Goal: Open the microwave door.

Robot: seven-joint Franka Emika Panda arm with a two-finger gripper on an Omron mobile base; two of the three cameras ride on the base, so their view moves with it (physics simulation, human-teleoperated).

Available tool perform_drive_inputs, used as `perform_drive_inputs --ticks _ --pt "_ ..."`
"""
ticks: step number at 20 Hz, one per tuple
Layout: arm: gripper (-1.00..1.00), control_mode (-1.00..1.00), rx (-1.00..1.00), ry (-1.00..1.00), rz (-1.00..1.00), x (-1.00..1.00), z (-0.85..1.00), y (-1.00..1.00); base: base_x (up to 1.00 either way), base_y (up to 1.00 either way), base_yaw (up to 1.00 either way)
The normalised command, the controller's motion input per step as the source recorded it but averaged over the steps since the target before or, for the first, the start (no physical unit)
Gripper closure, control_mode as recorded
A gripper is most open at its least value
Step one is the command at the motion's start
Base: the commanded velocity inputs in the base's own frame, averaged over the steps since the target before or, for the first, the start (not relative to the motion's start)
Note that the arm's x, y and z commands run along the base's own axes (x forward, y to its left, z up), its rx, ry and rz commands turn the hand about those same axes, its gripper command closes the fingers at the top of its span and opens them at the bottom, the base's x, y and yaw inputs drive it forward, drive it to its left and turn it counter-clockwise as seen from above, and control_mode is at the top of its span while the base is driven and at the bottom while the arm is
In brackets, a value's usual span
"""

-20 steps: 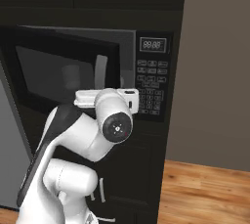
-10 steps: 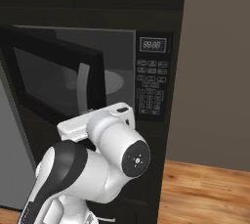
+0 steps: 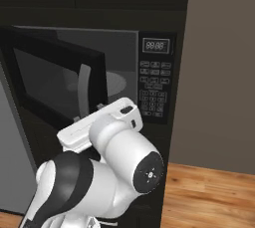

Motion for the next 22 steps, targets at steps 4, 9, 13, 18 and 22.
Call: perform_drive_inputs --ticks 4,9,13,18,22 --pt "-1.00 -1.00 -0.10 -0.28 0.00 0.03 0.02 -0.10 0.00 0.00 0.00" --pt "-1.00 -1.00 -0.17 -0.18 0.00 0.25 0.00 -0.42 0.00 0.00 0.00" --pt "-1.00 -1.00 -0.21 -0.05 0.01 0.25 0.00 -0.49 0.00 0.00 0.00" --pt "-1.00 -1.00 -0.22 -0.06 0.03 0.45 0.00 -0.13 0.00 0.00 0.00" --pt "-1.00 -1.00 -0.10 -0.11 0.15 0.41 0.00 0.32 0.00 0.00 0.00"
